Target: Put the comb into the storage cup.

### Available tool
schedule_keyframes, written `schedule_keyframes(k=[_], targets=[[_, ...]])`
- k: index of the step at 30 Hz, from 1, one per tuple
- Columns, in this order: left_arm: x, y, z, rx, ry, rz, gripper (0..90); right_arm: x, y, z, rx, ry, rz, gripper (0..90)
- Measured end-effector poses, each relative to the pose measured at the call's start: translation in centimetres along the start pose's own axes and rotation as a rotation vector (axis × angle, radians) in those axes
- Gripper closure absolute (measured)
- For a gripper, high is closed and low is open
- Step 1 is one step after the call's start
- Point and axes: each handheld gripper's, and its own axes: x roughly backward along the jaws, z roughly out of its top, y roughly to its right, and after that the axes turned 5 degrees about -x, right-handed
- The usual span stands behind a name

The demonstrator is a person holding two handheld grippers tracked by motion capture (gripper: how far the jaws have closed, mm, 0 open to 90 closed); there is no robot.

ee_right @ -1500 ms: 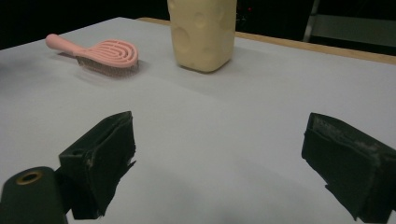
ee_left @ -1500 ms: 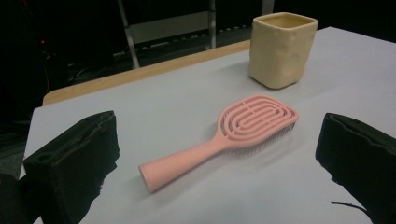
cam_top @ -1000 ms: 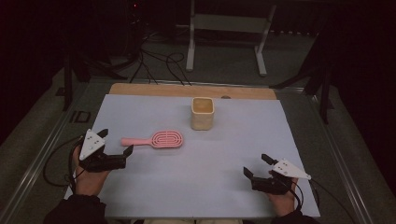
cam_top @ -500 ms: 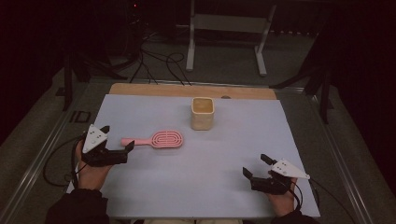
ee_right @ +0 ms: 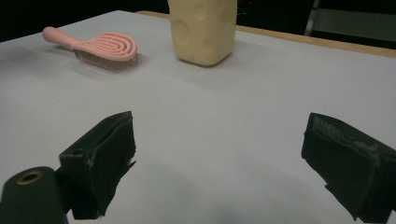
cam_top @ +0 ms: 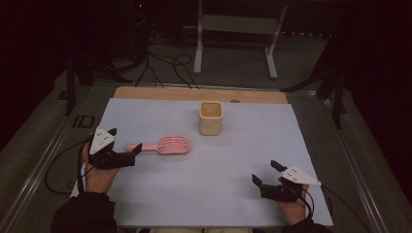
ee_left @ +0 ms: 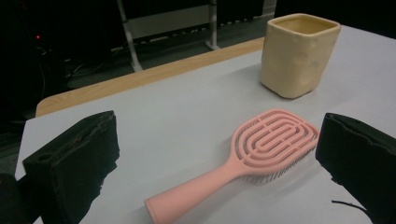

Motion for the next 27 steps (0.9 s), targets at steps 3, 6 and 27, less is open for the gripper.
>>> schedule_keyframes(k=[3, 6, 27], targets=[[-0.3, -0.1, 0.0, -0.004, -0.007, 0.002, 0.1, 0.0, 0.0, 0.0, 0.001, -0.002, -0.002, 9.5], [-0.5, -0.1, 0.0, -0.003, -0.008, 0.0, 0.1, -0.1, 0.0, 0.0, 0.007, -0.004, -0.003, 9.4], [-1.9, -0.6, 0.2, -0.031, -0.05, 0.011, 0.1, -0.2, 0.0, -0.1, 0.006, -0.01, 0.001, 9.5]])
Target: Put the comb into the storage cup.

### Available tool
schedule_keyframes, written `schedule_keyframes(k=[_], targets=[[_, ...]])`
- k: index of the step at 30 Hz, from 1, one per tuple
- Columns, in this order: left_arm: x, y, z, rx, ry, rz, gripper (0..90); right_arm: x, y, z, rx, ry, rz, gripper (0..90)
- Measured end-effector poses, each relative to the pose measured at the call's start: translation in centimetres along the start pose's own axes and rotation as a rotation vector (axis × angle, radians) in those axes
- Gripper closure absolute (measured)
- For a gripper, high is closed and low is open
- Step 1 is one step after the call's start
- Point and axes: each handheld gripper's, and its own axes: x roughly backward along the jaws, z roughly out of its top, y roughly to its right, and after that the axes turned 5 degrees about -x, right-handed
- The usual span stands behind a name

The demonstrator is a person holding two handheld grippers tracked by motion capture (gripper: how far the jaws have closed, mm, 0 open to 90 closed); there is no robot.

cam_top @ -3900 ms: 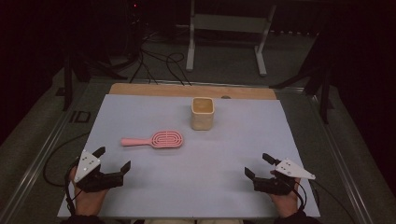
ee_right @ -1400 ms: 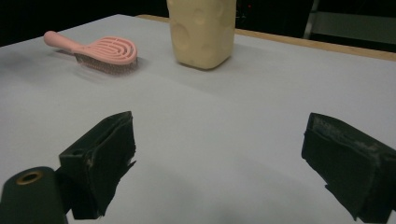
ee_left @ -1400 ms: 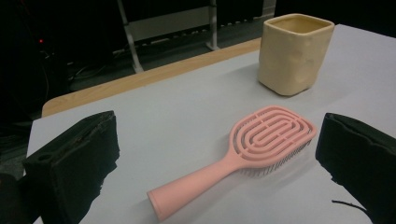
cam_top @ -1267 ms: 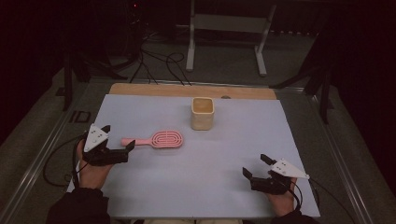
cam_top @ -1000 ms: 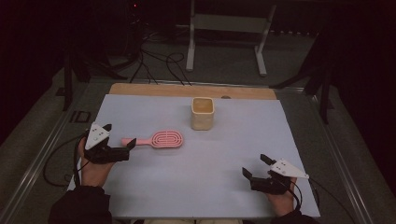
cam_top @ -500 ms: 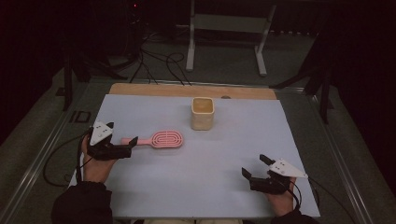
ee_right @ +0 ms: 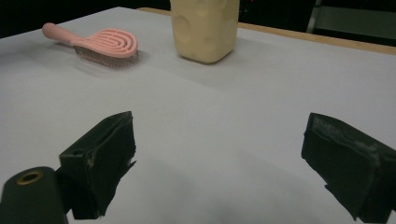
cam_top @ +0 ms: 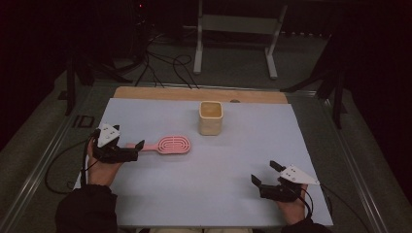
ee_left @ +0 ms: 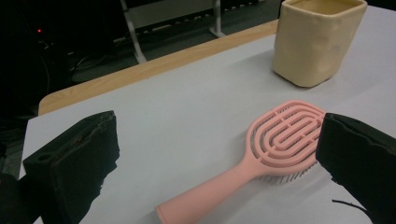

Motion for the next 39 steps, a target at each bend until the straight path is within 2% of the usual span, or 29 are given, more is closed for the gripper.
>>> schedule_keyframes(k=[13, 39], targets=[[-0.8, -0.2, 0.5, -0.013, -0.016, 0.008, 0.1, -0.1, 0.0, 0.0, 0.004, -0.008, -0.001, 9.5], [-2.3, -0.8, 0.1, 0.001, -0.057, 0.029, 0.1, -0.3, -0.1, -0.1, 0.01, -0.023, 0.004, 9.9]])
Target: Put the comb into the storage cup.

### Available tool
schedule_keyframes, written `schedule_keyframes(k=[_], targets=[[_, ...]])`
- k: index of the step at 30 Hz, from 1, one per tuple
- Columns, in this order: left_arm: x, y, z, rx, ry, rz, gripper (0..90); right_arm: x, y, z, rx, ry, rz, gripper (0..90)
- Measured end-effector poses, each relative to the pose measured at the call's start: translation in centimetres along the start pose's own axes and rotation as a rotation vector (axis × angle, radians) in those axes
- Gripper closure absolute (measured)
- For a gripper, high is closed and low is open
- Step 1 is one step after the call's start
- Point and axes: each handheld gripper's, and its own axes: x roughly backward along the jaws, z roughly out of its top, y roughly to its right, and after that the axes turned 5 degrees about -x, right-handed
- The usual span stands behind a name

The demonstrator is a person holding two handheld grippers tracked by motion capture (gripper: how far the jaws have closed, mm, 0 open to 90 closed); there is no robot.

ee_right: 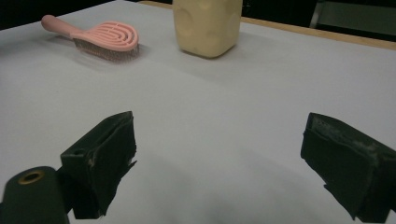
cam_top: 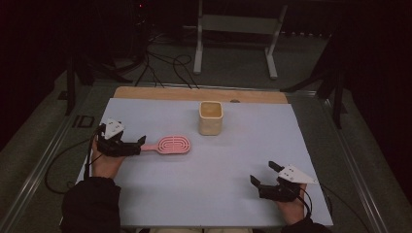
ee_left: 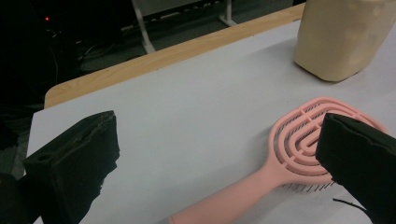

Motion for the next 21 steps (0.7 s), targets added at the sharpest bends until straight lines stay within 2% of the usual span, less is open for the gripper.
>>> schedule_keyframes(k=[21], targets=[[-1.1, -0.3, -0.3, 0.008, -0.033, -0.002, 0.1, -0.2, 0.0, -0.1, 0.007, -0.013, 0.009, 9.9]])
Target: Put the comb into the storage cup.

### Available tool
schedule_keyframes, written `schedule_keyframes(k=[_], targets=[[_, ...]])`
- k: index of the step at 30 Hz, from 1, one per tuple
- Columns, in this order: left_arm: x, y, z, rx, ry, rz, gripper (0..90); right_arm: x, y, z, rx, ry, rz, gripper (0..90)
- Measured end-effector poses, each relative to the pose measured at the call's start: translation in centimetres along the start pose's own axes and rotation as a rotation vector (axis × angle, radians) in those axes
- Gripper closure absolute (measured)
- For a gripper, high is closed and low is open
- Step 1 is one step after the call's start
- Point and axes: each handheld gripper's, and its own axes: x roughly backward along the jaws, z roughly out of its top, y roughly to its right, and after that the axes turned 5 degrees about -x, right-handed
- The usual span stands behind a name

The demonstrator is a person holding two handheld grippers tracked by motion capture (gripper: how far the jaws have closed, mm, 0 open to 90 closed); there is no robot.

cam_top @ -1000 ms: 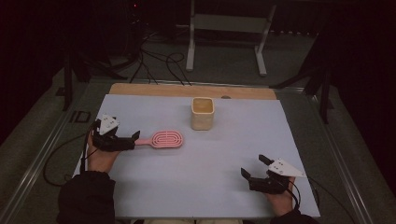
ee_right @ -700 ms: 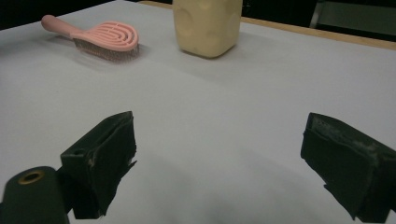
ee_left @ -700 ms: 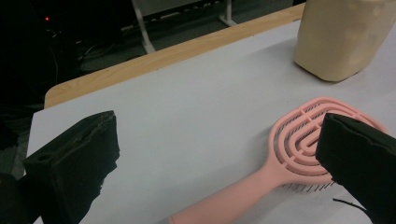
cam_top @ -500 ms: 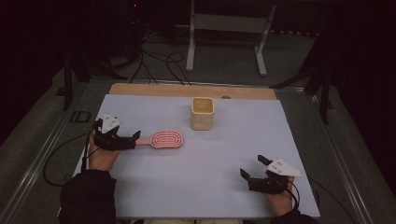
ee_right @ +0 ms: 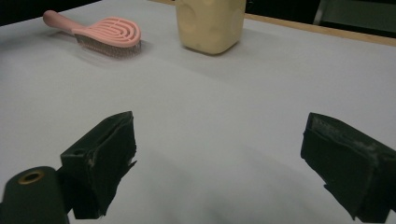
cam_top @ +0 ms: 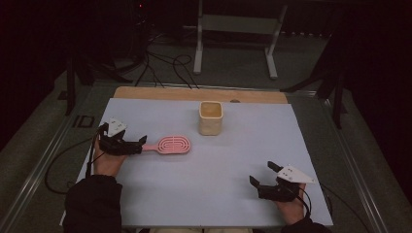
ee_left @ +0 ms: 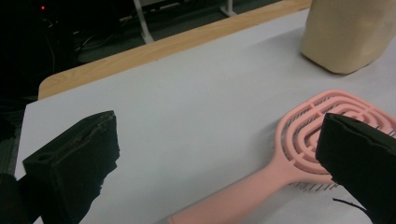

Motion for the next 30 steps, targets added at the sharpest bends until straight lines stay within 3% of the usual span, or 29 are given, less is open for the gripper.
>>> schedule_keyframes(k=[30], targets=[[-2.0, -0.3, -0.1, 0.008, -0.063, 0.0, 0.1, -0.1, 0.0, 0.0, 0.0, -0.004, 0.003, 9.9]])
